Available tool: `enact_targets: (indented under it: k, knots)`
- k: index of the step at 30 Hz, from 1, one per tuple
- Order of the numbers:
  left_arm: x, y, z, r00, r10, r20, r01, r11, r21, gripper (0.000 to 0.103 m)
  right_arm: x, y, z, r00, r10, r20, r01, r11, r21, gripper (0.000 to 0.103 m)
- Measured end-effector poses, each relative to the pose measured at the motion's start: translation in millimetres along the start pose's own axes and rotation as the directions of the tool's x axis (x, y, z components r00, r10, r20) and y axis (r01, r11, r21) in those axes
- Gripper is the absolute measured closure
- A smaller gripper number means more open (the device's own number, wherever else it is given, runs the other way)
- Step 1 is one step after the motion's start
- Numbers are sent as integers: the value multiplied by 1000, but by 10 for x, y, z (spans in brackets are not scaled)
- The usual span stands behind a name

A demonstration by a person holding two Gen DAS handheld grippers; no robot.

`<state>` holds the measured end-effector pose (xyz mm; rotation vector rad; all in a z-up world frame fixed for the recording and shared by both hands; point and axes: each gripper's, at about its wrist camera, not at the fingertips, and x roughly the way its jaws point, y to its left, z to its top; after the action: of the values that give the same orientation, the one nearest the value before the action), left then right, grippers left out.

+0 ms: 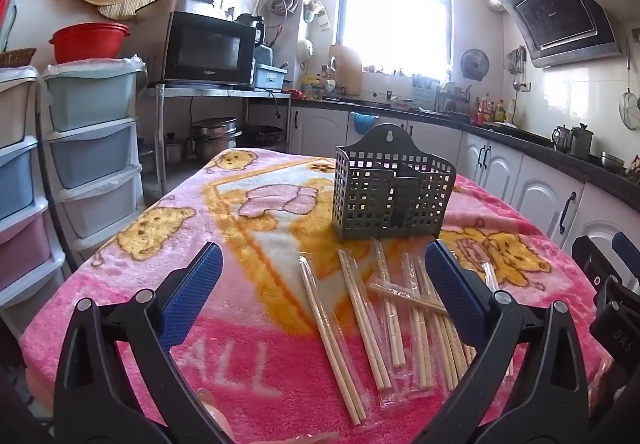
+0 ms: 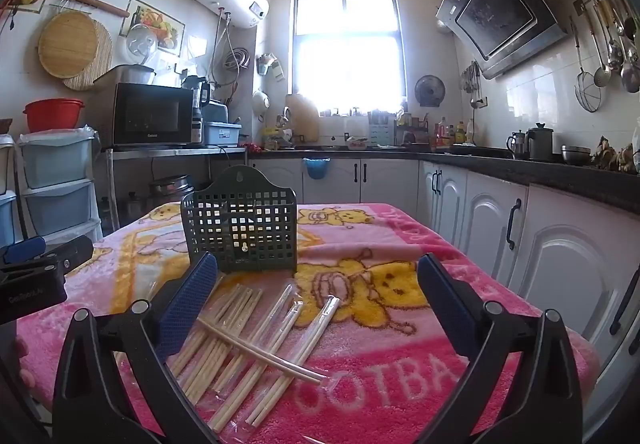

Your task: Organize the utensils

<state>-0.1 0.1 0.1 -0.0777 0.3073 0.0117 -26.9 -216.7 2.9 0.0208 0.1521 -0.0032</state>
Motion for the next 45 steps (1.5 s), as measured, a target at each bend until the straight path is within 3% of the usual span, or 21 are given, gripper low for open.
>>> enact_targets:
  k: [45]
  knots:
    - [2,0,31,1000,-13,8,13,1000,2,9,-34,-5,9,1000,0,1,0,1000,-3,6]
